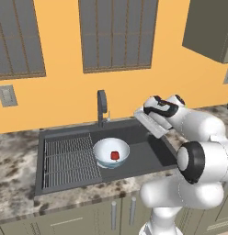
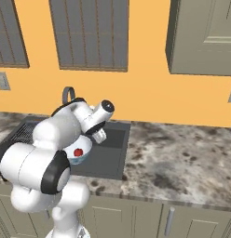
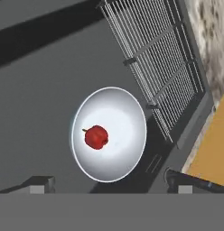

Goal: Pick the bell pepper from the cabinet and place it in the bowl. Then pick the bowl and place it in the sink. Then turn on the sink facuet.

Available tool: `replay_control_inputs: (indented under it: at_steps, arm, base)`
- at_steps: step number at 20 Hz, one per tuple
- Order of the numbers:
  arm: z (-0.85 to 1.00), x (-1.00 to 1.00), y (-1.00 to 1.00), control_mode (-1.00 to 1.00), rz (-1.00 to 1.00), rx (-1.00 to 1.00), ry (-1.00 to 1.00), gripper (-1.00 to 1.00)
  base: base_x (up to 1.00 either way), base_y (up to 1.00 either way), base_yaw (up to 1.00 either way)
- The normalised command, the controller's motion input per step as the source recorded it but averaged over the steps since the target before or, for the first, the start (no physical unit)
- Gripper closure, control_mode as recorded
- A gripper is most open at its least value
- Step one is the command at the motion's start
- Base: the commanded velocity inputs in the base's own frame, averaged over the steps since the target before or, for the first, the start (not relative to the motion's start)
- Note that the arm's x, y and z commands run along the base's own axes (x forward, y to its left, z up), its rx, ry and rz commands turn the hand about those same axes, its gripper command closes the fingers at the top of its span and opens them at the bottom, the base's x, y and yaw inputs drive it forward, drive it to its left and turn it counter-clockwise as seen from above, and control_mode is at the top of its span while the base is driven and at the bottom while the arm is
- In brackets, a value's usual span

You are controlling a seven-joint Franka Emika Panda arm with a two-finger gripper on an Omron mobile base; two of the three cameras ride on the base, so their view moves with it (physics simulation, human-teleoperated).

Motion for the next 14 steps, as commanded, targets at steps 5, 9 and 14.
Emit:
replay_control_inputs:
  at_steps: [5,9,14]
  arm:
    - [0.64,-0.12,0.02,-1.0,-0.28,0.24,0.02,-1.0]
    - [0.21,-0.01,0.19,-1.0,-0.28,0.29,0.1,-1.0]
    - [0.09,0.0,0.31,-1.0,-0.27,0.33,0.14,-1.0]
  base:
    - [0.0,0.0,0.0]
    - [0.0,0.0,0.0]
    - [0.0,0.0,0.0]
